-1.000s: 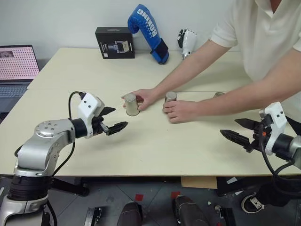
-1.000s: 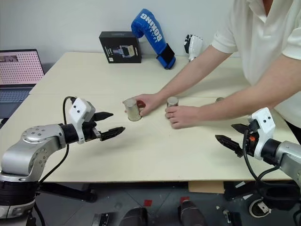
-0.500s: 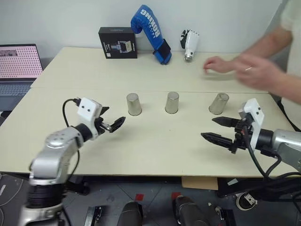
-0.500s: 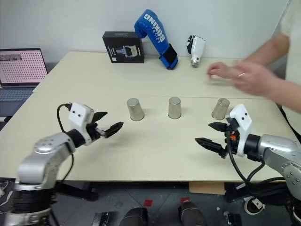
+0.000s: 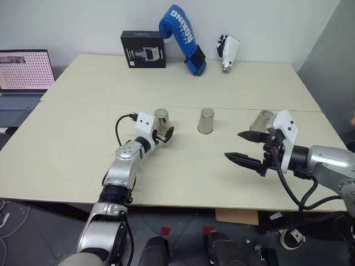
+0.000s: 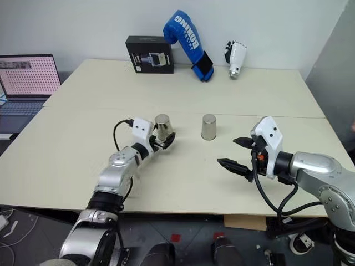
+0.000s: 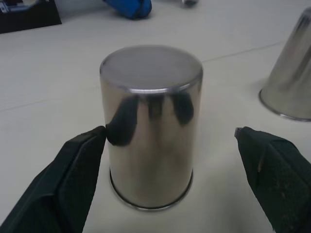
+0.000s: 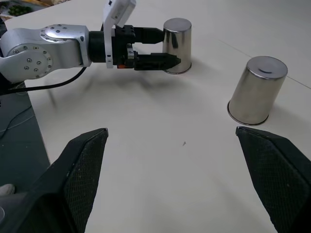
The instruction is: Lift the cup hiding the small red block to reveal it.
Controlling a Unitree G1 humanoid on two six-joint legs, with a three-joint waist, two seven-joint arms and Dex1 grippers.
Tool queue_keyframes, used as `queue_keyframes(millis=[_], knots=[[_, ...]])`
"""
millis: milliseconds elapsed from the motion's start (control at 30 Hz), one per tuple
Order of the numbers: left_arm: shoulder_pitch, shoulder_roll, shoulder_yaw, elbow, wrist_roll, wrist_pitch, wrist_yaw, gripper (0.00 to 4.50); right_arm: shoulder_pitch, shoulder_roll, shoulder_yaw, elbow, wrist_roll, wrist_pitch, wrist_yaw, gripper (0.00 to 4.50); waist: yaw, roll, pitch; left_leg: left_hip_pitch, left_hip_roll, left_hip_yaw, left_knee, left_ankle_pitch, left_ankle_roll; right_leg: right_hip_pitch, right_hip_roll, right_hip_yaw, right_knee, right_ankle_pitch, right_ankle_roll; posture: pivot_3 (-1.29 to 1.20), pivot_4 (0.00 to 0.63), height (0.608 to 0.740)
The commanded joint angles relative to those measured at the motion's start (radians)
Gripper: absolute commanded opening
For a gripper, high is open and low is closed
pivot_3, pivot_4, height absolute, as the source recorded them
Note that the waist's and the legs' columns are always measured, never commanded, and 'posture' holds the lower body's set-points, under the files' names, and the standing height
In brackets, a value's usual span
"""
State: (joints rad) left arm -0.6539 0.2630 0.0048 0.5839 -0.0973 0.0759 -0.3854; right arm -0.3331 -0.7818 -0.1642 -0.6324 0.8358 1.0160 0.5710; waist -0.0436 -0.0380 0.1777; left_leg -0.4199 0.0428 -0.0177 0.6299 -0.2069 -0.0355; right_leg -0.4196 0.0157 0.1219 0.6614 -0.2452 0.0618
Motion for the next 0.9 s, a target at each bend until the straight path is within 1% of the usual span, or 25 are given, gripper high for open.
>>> queue_keyframes(millis=[33,267,333,367,400,433,533,567,633,667,800,900], knots=[[-0.097,-0.014,0.004,0.133,0.035,-0.114,0.032,4.50,0.008,0.001,-0.053,-0.064,0.041,0.019,-0.047,4.47,0.001,0.000,0.000,0.000,0.000,0.000,0.000,0.000,0.000,0.000,0.000,0.000,0.000,0.000,0.000,0.00,0.150,0.740],[-0.223,-0.045,0.025,0.370,0.037,-0.219,0.030,4.50,0.028,0.013,-0.089,-0.117,0.105,0.062,-0.143,4.47,0.008,0.000,0.000,-0.001,0.000,0.000,0.001,0.000,0.000,0.000,0.000,0.000,0.000,0.000,0.001,0.00,0.150,0.740],[-0.239,-0.049,0.027,0.404,0.037,-0.237,0.022,4.13,0.022,0.014,-0.097,-0.123,0.125,0.072,-0.167,4.50,0.008,0.000,0.000,0.000,0.000,0.000,0.000,0.000,0.000,0.000,0.000,0.000,0.000,0.000,0.001,0.00,0.150,0.740],[-0.245,-0.052,0.029,0.416,0.036,-0.245,0.018,4.11,0.020,0.014,-0.101,-0.125,0.135,0.076,-0.179,4.50,0.008,0.000,0.000,0.000,0.000,0.000,0.000,0.000,0.000,0.000,0.000,0.000,0.000,0.000,0.001,0.00,0.150,0.740],[-0.248,-0.053,0.029,0.425,0.036,-0.253,0.014,3.92,0.017,0.015,-0.104,-0.127,0.144,0.080,-0.191,4.50,0.008,0.000,0.000,0.000,0.000,0.000,0.000,0.000,0.000,0.000,0.000,0.000,0.000,0.000,0.001,0.00,0.150,0.740],[-0.253,-0.054,0.031,0.431,0.036,-0.261,0.013,3.63,0.015,0.013,-0.105,-0.127,0.153,0.082,-0.199,4.50,0.008,0.000,0.000,-0.001,0.000,0.000,0.000,0.000,0.000,0.000,0.000,0.000,0.000,0.000,0.001,0.00,0.150,0.740],[-0.262,-0.051,0.038,0.423,0.034,-0.272,0.008,3.10,0.013,0.007,-0.105,-0.125,0.172,0.083,-0.217,4.50,0.009,0.000,0.000,-0.001,0.000,0.000,0.000,0.000,0.000,0.000,0.000,0.000,0.000,0.000,0.001,0.00,0.150,0.740],[-0.264,-0.047,0.038,0.411,0.036,-0.270,0.007,2.88,0.011,0.006,-0.105,-0.123,0.177,0.082,-0.221,4.50,0.009,0.000,0.000,-0.001,0.000,0.000,0.000,0.000,0.000,0.000,0.000,0.000,0.000,0.000,0.001,0.00,0.150,0.740],[-0.267,-0.033,0.035,0.351,0.040,-0.242,0.007,2.82,0.011,0.004,-0.101,-0.116,0.181,0.077,-0.224,4.50,0.009,0.000,0.000,-0.001,0.000,0.000,0.000,0.000,0.000,0.000,0.000,0.000,0.000,0.000,0.001,0.00,0.150,0.740],[-0.267,-0.025,0.040,0.287,0.029,-0.204,0.003,2.81,0.012,0.002,-0.100,-0.114,0.185,0.074,-0.225,4.50,0.009,0.000,0.000,-0.001,0.000,-0.001,0.000,0.000,0.000,0.000,0.000,0.000,0.000,0.000,0.001,0.00,0.150,0.740],[-0.265,0.019,0.084,0.030,-0.022,0.033,0.026,2.81,0.019,0.000,-0.093,-0.100,0.187,0.062,-0.213,4.50,0.007,0.000,0.000,-0.002,0.000,-0.001,0.000,0.000,0.000,-0.001,0.000,-0.001,0.000,0.000,0.001,0.00,0.150,0.740],[-0.244,0.059,0.112,-0.052,-0.018,0.145,0.070,2.81,0.018,0.002,-0.080,-0.089,0.178,0.052,-0.203,4.50,0.004,0.000,0.000,-0.002,0.000,-0.001,0.000,0.000,0.000,-0.001,0.000,-0.001,0.001,0.000,0.001,0.00,0.150,0.740]])
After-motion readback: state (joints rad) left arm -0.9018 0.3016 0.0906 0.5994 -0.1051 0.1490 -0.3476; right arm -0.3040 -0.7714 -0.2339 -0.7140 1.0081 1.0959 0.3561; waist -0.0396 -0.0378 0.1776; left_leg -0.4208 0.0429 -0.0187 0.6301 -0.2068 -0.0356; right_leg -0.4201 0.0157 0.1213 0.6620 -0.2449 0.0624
